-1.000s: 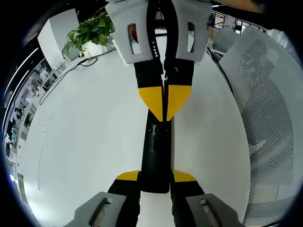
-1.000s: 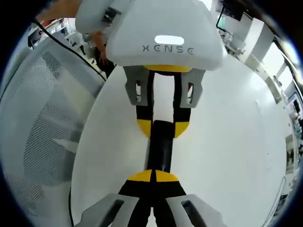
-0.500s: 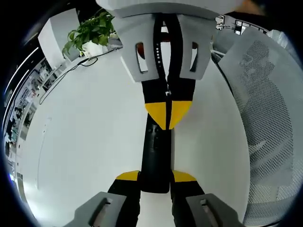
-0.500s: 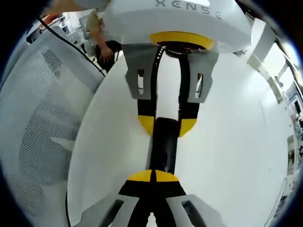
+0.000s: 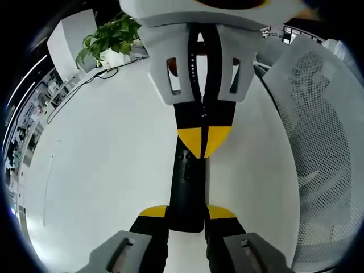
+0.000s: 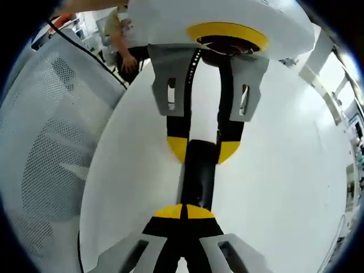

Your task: Press the specified remote control buttons in sequence, fully releasing each button before pressing the next.

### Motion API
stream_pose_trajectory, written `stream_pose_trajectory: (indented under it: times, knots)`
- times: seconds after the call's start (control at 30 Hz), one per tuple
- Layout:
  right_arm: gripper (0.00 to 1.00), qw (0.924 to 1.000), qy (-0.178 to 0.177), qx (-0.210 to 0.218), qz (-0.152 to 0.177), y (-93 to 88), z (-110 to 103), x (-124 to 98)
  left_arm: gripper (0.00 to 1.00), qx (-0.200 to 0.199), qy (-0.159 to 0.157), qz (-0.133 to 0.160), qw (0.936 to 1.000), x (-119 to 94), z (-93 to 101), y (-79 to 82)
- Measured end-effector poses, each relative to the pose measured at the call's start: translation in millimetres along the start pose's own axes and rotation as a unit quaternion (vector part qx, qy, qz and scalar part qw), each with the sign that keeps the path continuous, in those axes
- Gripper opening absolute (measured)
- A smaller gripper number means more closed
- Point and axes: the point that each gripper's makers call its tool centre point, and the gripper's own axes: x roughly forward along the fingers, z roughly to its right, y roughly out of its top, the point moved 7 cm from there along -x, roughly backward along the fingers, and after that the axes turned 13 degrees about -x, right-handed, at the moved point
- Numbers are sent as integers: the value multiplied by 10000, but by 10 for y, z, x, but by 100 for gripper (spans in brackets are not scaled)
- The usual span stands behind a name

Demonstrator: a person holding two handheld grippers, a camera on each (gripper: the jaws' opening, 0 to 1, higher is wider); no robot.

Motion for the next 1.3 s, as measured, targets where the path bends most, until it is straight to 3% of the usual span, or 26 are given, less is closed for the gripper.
stream_pose_trajectory:
  times: [0.5,0.93,1.3]
  knots:
    - [0,9999,128,0,-49,5,13,10,23,1,-5,10,10000,2,11,-1]
    - [0,9999,39,135,13,-1,1,4,23,40,-22,11,10000,1,14,6]
    - [0,9998,-118,120,80,8,12,-170,23,54,-10,28,10000,-3,18,3]
